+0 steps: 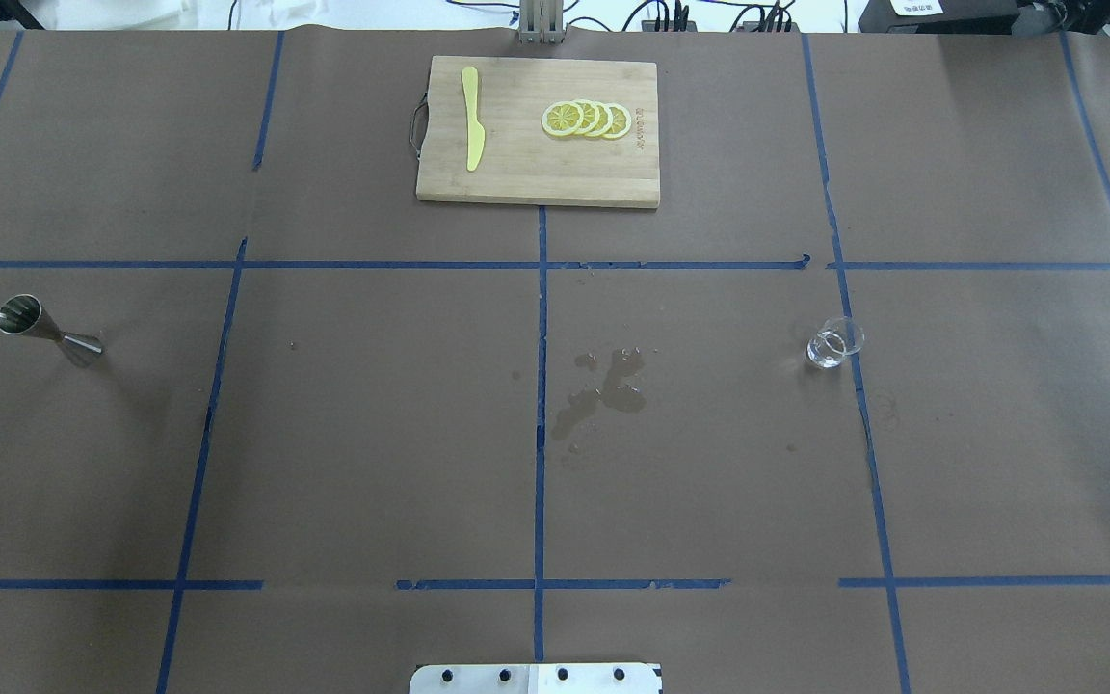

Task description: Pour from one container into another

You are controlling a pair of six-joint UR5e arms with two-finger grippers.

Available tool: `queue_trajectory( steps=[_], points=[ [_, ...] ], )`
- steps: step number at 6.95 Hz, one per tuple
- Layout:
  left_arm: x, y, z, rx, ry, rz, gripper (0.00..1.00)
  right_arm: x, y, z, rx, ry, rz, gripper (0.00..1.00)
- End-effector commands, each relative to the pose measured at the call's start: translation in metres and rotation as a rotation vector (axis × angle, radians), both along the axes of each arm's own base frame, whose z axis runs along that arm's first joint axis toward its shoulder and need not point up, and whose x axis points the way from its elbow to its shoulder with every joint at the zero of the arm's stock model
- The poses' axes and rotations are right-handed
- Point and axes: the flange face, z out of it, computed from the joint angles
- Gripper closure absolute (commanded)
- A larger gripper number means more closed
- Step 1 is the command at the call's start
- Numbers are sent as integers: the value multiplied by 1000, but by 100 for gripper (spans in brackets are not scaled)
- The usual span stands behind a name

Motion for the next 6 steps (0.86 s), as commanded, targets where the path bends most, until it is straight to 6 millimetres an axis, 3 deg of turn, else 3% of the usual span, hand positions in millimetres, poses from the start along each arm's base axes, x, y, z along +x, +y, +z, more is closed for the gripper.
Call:
queue_trajectory(
  steps=[1,6],
  points=[
    [2,0,3,-8,2,3,0,-4,7,5,-22,-56,-1,0],
    [1,3,15,-29,-8,4,0,-2,25,25,-59,-43,0,0]
  ],
)
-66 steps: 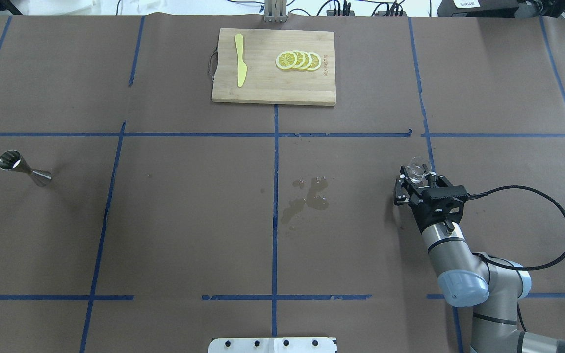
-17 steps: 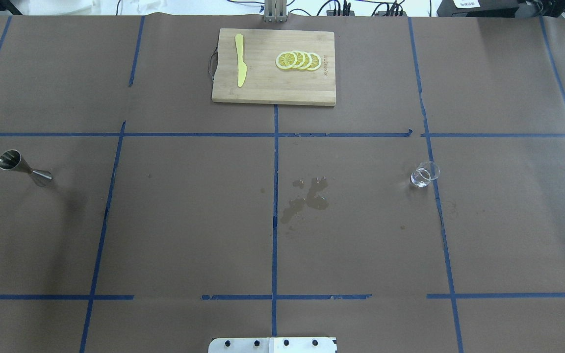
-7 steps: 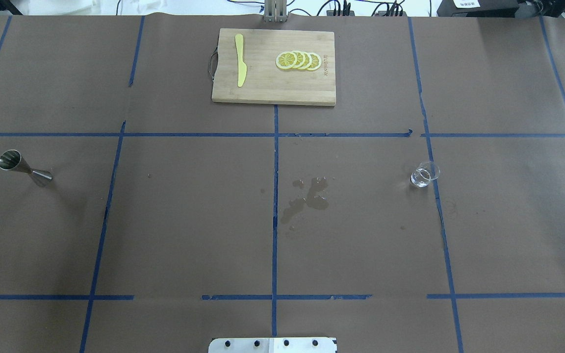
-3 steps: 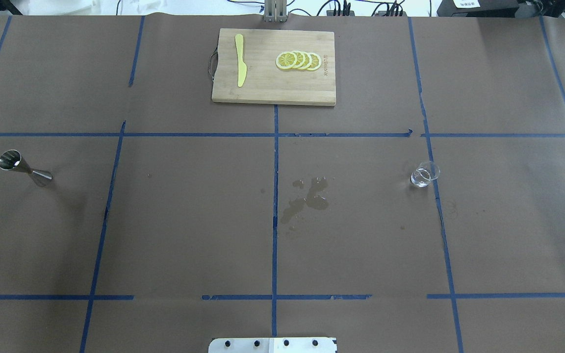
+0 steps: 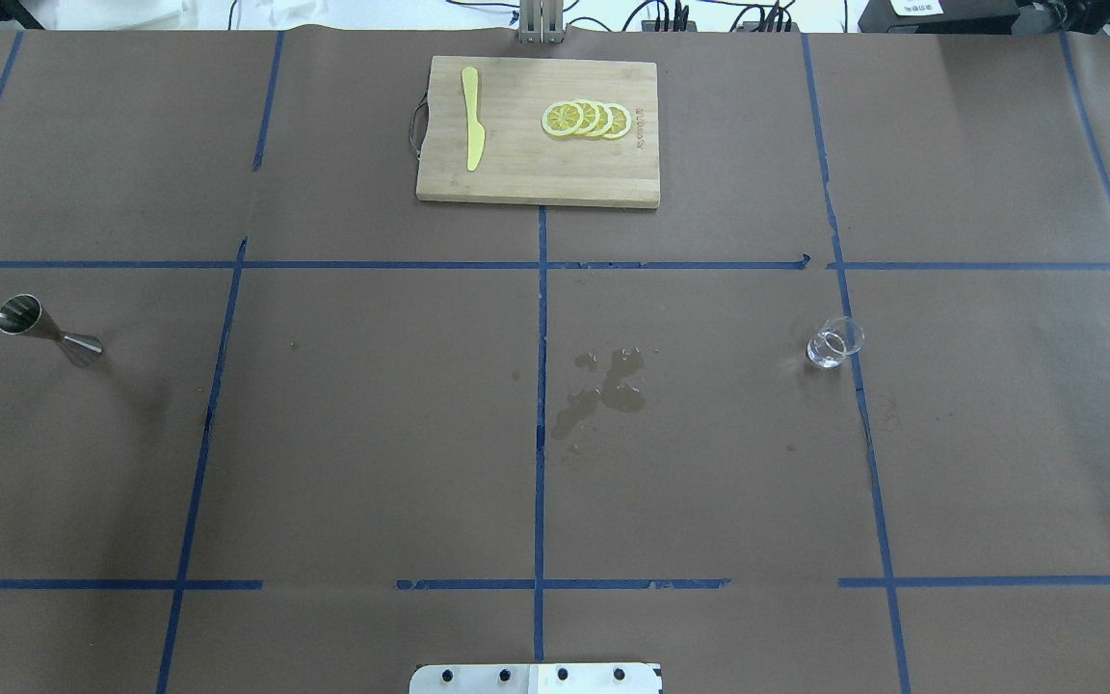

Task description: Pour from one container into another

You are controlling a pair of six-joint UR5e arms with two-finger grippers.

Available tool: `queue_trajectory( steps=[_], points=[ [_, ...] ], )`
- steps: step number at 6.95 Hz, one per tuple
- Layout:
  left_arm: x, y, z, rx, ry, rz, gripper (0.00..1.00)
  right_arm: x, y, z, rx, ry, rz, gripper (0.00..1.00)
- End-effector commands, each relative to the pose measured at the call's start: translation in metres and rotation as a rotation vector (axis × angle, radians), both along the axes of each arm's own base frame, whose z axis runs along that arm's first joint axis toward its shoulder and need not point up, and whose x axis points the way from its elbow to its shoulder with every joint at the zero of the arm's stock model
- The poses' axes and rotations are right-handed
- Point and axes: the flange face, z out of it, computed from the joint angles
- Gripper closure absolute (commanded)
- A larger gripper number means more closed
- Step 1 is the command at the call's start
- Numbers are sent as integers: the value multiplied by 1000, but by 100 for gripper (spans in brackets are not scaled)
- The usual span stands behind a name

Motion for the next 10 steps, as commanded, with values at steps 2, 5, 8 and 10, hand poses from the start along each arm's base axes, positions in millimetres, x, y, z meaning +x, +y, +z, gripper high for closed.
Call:
queue_trajectory(
  steps=[2,5,8,10],
  points=[
    [-1,-1,2,-36,-3,-11,0,0,7,8,-22,-10,0,0],
    [-5,3,-13,-115,3,-17,0,0,10,12,-33,-14,1,0],
    [-5,1,-7,-111,-2,-16,0,0,10,10,-27,-15,0,0],
    [-5,-1,-10,-96,-3,-14,0,0,10,10,-28,-14,0,0]
  ],
)
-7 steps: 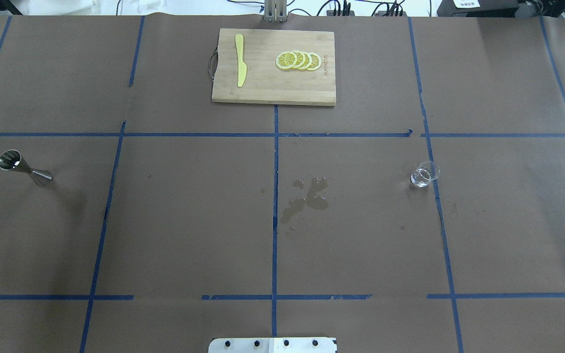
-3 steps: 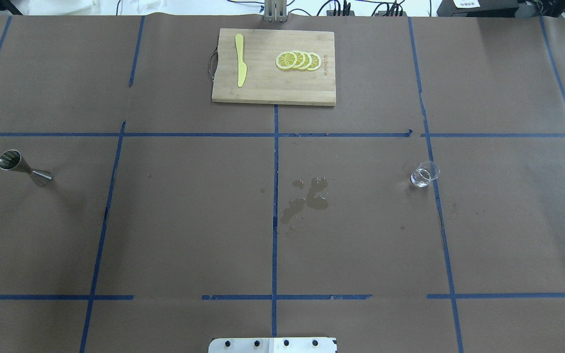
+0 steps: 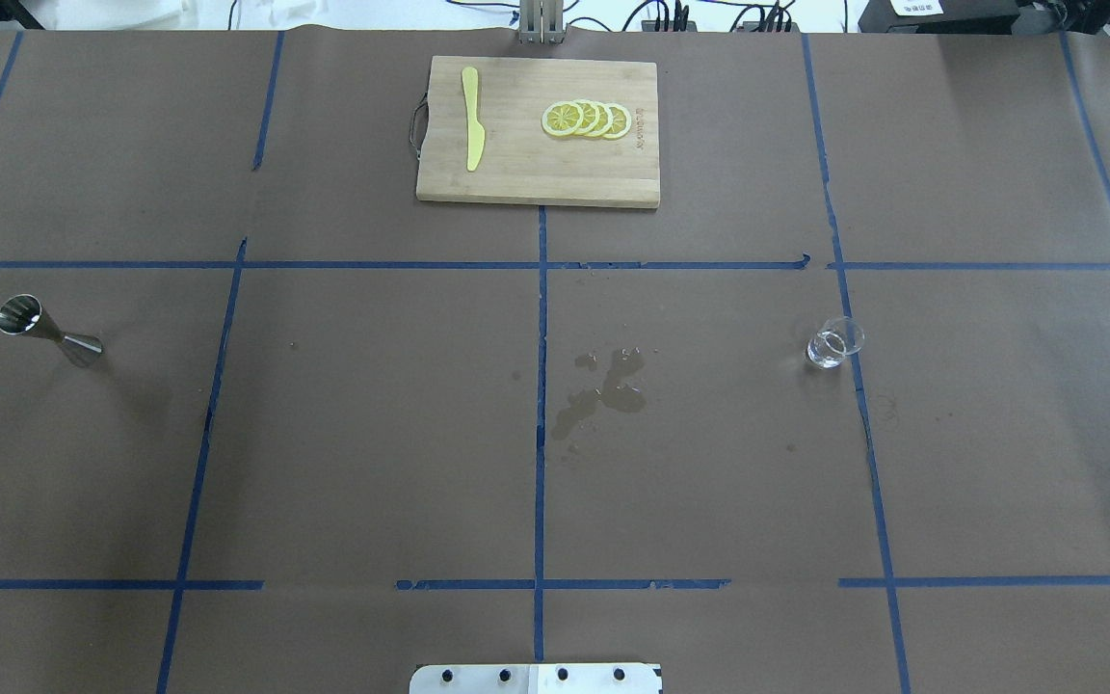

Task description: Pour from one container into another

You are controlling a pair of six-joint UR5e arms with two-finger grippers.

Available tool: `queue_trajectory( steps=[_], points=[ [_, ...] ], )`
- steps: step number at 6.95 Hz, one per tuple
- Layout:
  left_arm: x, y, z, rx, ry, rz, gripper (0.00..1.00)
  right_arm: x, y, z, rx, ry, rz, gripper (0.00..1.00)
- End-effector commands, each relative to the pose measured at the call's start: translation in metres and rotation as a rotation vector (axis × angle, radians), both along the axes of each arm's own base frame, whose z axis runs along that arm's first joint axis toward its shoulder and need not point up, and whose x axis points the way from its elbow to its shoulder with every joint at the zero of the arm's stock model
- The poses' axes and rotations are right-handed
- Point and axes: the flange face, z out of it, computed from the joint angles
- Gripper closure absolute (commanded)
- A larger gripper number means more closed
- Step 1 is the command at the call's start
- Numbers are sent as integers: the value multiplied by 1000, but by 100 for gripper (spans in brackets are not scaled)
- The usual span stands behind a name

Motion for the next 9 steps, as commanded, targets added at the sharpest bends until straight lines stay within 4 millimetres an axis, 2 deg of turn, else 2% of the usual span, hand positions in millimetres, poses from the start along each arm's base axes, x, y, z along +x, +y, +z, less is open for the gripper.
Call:
queue_trajectory(
  steps=[1,5,7,9],
  points=[
    [0,-2,-3,10,0,1,0,0,0,0,0,0,0,0],
    [0,-1,-1,13,-3,7,0,0,0,-2,2,6,4,0],
    [0,-1,-2,21,-3,7,0,0,-2,-16,-104,18,132,0],
    [0,-2,-2,30,-3,7,0,1,-5,-19,-77,22,145,0]
  ],
)
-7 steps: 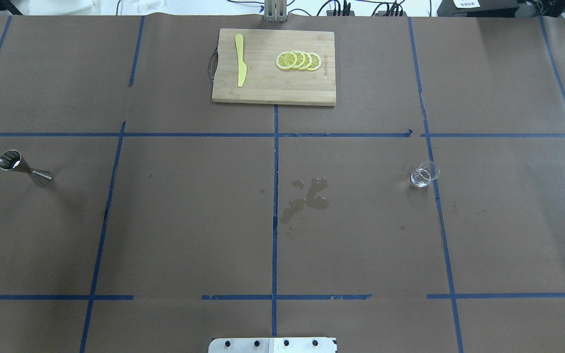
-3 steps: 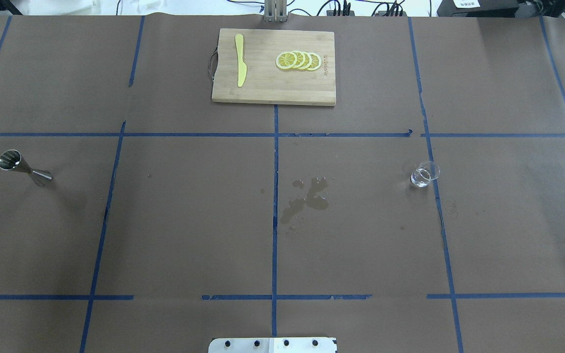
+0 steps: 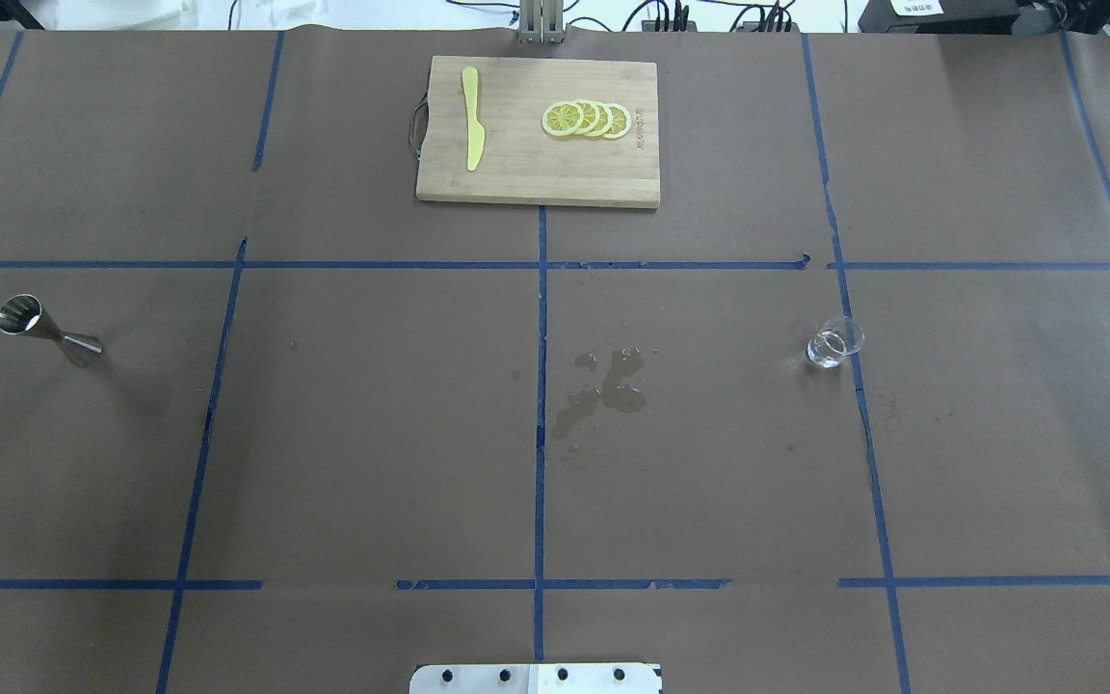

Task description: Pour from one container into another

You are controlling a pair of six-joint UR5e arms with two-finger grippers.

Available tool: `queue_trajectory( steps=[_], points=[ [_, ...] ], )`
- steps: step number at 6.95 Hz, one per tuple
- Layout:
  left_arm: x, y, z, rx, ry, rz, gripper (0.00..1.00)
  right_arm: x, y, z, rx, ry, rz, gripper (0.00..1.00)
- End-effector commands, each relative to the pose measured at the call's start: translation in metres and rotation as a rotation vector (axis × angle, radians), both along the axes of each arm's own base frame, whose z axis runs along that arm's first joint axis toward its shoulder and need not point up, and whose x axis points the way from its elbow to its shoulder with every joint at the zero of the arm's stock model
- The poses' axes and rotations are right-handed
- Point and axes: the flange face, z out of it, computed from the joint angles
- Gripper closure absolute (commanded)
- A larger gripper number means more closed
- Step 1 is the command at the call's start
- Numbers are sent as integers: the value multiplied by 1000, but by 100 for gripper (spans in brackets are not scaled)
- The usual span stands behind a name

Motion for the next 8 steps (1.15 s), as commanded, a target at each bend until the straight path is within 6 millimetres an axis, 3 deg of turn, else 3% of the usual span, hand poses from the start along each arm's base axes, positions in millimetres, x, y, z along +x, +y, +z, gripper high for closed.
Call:
queue_trajectory(
  steps=[1,8],
  points=[
    [0,0,-1,7,0,0,0,0,-2,-1,10,7,21,0],
    [0,-1,-3,12,0,0,0,1,-9,-5,9,22,43,0]
  ],
)
